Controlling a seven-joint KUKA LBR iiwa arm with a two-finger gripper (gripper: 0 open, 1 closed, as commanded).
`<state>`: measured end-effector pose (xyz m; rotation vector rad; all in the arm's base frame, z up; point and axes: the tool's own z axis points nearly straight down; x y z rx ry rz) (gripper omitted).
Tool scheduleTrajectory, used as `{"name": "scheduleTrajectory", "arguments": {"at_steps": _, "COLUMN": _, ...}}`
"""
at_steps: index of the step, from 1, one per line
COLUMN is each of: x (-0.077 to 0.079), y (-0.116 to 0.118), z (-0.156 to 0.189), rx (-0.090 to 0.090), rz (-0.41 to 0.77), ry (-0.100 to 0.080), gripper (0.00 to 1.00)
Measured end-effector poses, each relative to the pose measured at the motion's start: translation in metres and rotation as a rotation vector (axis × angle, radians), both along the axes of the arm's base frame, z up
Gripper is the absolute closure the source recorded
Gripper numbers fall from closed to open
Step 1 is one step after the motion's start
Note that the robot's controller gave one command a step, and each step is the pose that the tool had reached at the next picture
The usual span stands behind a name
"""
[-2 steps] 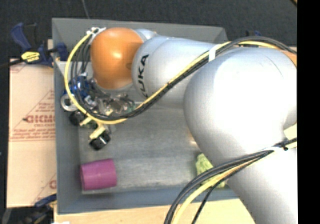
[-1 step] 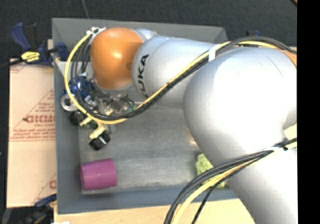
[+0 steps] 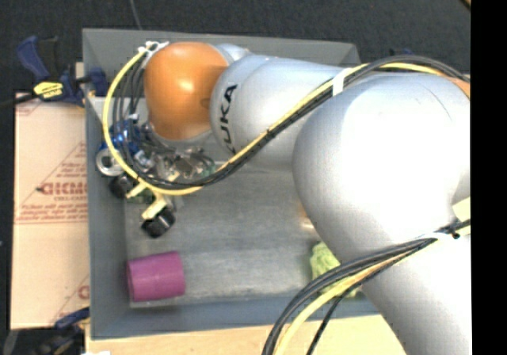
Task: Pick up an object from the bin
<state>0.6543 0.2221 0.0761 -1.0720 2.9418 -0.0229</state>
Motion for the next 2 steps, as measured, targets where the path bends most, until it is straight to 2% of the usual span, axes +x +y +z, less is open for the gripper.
{"name": "scheduleTrajectory", "arguments": {"at_steps": 1, "x": -0.001, "y": 0.000, "z": 0.014, "rx": -0.001, "rz": -0.001, "ry": 0.004, "gripper": 1.00}}
{"name": "scheduleTrajectory", "arguments": {"at_steps": 2, "x": -0.003, "y": -0.001, "z": 0.044, "rx": -0.003, "rz": -0.001, "ry": 0.010, "gripper": 1.00}}
